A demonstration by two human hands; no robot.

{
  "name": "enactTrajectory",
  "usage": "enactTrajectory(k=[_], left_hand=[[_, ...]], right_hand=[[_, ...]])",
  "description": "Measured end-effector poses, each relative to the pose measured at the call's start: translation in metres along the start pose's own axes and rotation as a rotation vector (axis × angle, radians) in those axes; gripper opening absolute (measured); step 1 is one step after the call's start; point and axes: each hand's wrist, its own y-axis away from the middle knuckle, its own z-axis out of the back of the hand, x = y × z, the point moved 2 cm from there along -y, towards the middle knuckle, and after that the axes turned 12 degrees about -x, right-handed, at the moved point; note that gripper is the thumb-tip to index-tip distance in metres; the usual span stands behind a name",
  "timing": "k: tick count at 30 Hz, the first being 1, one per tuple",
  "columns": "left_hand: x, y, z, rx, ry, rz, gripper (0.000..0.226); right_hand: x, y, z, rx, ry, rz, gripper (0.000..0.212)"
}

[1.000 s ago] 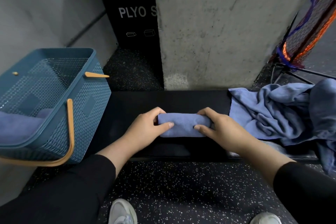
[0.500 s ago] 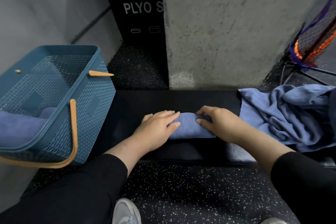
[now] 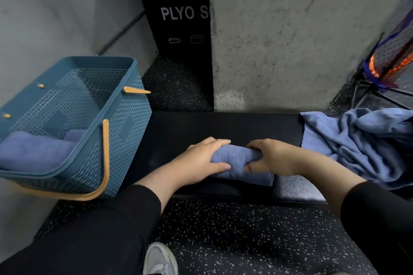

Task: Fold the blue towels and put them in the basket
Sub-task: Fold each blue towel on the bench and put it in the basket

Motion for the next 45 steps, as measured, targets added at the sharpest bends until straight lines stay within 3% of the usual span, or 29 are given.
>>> enactTrajectory(k=[2, 5, 8, 10, 15, 24, 28, 31, 33, 35, 39, 45], left_hand=[[-0.003, -0.001, 0.006, -0.114, 0.15, 0.047, 0.079], [-0.012, 0.003, 0.021, -0.327, 0.534, 0.341, 0.091], [-0.033, 0.013, 0.031, -0.278, 1.034, 0.529, 0.052], [-0.045, 0.017, 0.044, -0.338, 1.224, 0.518, 0.034], [-0.06, 0.029, 0.084, -0.517, 1.322, 0.414, 0.027], [-0.079, 0.086, 0.174, -0.77, 0.977, 0.119, 0.037], [-0.049, 0.118, 0.229, -1.042, 0.778, 0.008, 0.029], [0.002, 0.146, 0.257, -1.301, 0.524, 0.037, 0.009], [0.041, 0.164, 0.268, -1.404, 0.352, 0.143, 0.007], [0.074, 0.176, 0.273, -1.393, 0.258, 0.232, 0.01], [0.109, 0.184, 0.266, -1.153, 0.002, 0.204, 0.03], [0.133, 0.194, 0.259, -1.005, 0.035, 0.241, 0.037]], right_hand=[[0.0, 0.0, 0.002, -0.098, -0.127, 0.001, 0.031], [0.009, 0.003, 0.011, -0.249, -0.485, -0.03, 0.021], [0.027, 0.006, 0.016, -0.259, -0.656, 0.008, 0.022], [0.041, 0.009, 0.016, -0.214, -0.688, 0.024, 0.031], [0.083, 0.024, 0.031, -0.174, -0.807, 0.065, 0.05], [0.176, 0.052, 0.089, -0.162, -0.714, 0.199, 0.037], [0.233, 0.042, 0.116, -0.212, -0.608, 0.301, 0.039], [0.274, 0.018, 0.127, -0.24, -0.451, 0.354, 0.042], [0.303, -0.003, 0.126, -0.244, -0.351, 0.382, 0.041], [0.33, -0.026, 0.119, -0.249, -0.304, 0.406, 0.036], [0.379, -0.073, 0.091, -0.169, -0.148, 0.409, 0.033], [0.414, -0.136, 0.034, -0.007, 0.253, 0.392, 0.031]])
